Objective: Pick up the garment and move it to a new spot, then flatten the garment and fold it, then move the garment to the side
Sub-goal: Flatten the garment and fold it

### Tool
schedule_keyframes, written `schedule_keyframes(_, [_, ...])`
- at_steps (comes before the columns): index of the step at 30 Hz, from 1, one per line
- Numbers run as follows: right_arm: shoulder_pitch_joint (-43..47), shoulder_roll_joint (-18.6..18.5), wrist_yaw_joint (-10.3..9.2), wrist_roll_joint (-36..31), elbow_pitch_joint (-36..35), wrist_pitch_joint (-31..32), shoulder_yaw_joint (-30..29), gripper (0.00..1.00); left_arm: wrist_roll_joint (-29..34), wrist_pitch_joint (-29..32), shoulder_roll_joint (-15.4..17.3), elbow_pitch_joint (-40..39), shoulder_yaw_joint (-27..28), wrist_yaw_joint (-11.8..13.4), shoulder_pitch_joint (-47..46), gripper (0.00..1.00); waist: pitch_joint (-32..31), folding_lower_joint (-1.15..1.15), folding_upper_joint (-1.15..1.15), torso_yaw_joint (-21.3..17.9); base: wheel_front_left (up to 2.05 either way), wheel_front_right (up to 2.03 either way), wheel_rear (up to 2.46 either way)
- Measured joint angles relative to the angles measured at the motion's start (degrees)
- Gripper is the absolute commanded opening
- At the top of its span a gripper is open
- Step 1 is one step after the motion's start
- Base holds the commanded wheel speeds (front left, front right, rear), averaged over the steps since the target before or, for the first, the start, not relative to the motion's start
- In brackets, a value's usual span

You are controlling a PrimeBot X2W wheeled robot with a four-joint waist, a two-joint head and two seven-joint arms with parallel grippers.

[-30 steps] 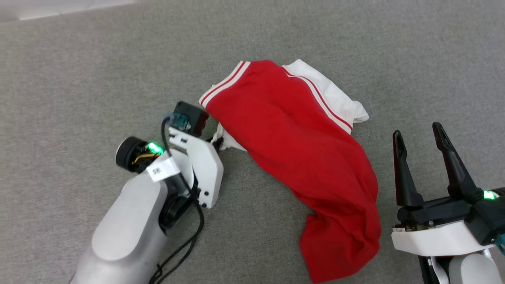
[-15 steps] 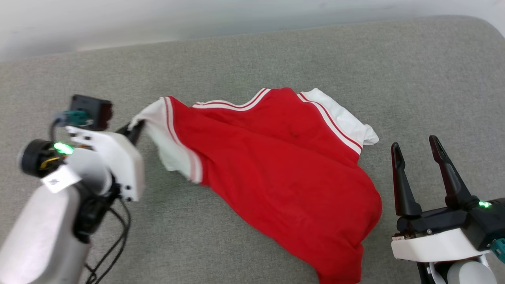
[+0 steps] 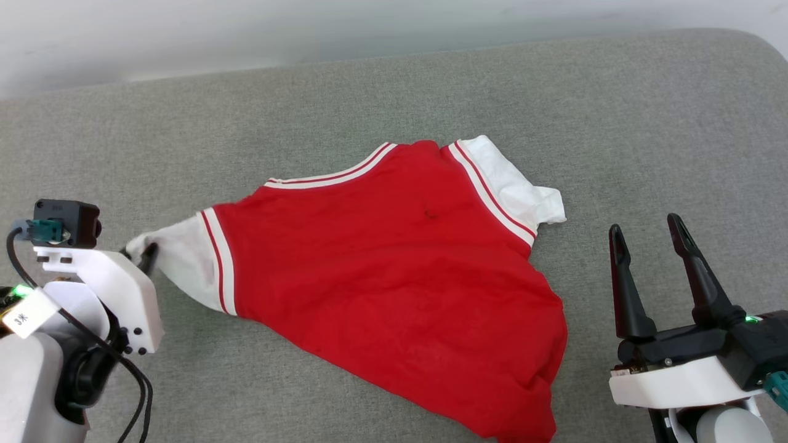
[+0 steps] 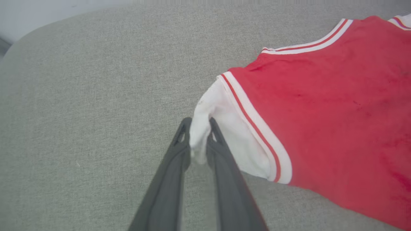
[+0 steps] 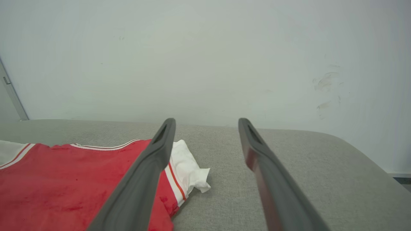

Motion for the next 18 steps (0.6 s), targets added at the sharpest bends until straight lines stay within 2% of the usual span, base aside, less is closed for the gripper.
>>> schedule_keyframes(5, [0.0,0.0,0.0,-0.5,0.2,0.0,-0.2,1.0,2.7,-8.2,-1.4,1.1,-0.8,-0.3,0.0,1.0,-0.9,0.0,0.0,0.2,0.0,0.0,0.0])
schedule_keyframes(8, [0.4,0.0,0.0,-0.9,0.2,0.0,-0.7,1.0,4.0,-15.2,-3.1,0.8,-1.4,-1.1,0.0,1.0,-1.9,0.0,0.0,0.5,0.0,0.0,0.0])
schedule_keyframes(18, [2.2,0.0,0.0,-2.4,-0.3,0.0,-2.2,1.0,9.5,-38.7,-9.2,-2.1,-4.4,-1.6,4.3,1.0,-5.8,0.0,0.0,2.5,0.0,0.0,0.0])
